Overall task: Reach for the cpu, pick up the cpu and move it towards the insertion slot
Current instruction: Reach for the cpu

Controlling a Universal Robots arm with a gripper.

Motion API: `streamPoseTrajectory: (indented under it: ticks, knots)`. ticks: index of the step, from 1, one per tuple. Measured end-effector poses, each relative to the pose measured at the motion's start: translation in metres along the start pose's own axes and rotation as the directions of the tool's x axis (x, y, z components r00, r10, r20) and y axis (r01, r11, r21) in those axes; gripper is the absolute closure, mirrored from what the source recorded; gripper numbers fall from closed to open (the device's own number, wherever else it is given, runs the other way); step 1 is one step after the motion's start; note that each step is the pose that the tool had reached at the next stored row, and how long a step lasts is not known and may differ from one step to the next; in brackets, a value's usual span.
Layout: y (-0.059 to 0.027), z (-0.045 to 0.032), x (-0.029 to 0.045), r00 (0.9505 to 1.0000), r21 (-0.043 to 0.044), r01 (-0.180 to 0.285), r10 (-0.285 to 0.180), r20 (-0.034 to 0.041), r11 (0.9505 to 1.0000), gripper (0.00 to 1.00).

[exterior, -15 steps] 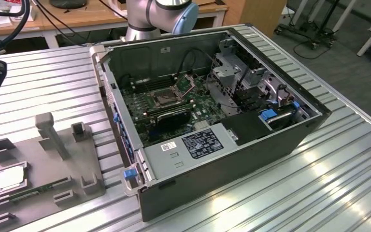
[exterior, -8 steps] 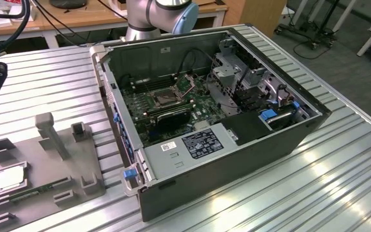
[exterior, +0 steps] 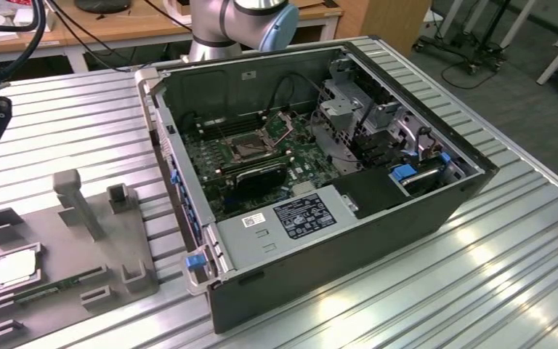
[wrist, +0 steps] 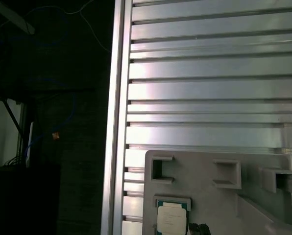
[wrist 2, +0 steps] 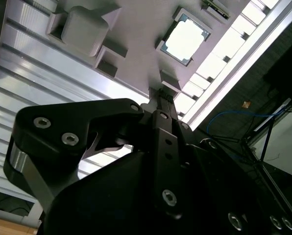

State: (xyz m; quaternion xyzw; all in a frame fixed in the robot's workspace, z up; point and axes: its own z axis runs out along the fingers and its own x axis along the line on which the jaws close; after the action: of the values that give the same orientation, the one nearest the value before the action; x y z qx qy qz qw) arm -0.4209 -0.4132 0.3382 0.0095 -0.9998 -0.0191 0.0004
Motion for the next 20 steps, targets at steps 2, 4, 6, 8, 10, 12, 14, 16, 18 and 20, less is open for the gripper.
streamPoseTrajectory:
  ticks: [2,4,6,8,10,12,14,16,18,20]
  knots:
    - [0.0,0.0002,0.0001,1.0,-0.0002,0.0,0.0,-0.0002,1.0,0.89]
    - [-0.0007,0.0005,0.0003,1.0,-0.0025,0.0,0.0,0.0001,1.0,0.89]
    - [-0.0007,0.0006,0.0003,1.0,-0.0026,0.0,0.0,0.0002,1.0,0.89]
    - [-0.0007,0.0007,0.0003,1.0,-0.0025,0.0,0.0,0.0001,1.0,0.89]
    - [-0.0008,0.001,0.0003,1.0,-0.0019,0.0,0.0,0.0001,1.0,0.89]
    - [-0.0008,0.001,0.0003,1.0,-0.0015,0.0,0.0,0.0001,1.0,0.89]
    - [-0.0008,0.0009,0.0003,1.0,-0.0014,0.0,0.0,0.0,1.0,0.89]
    - [-0.0008,0.001,0.0003,1.0,-0.0013,0.0,0.0,0.0001,1.0,0.89]
    - [-0.0008,0.001,0.0003,1.0,-0.0012,0.0,0.0,0.0001,1.0,0.89]
    - [-0.0008,0.001,0.0003,1.0,-0.0012,0.0,0.0,0.0001,1.0,0.89]
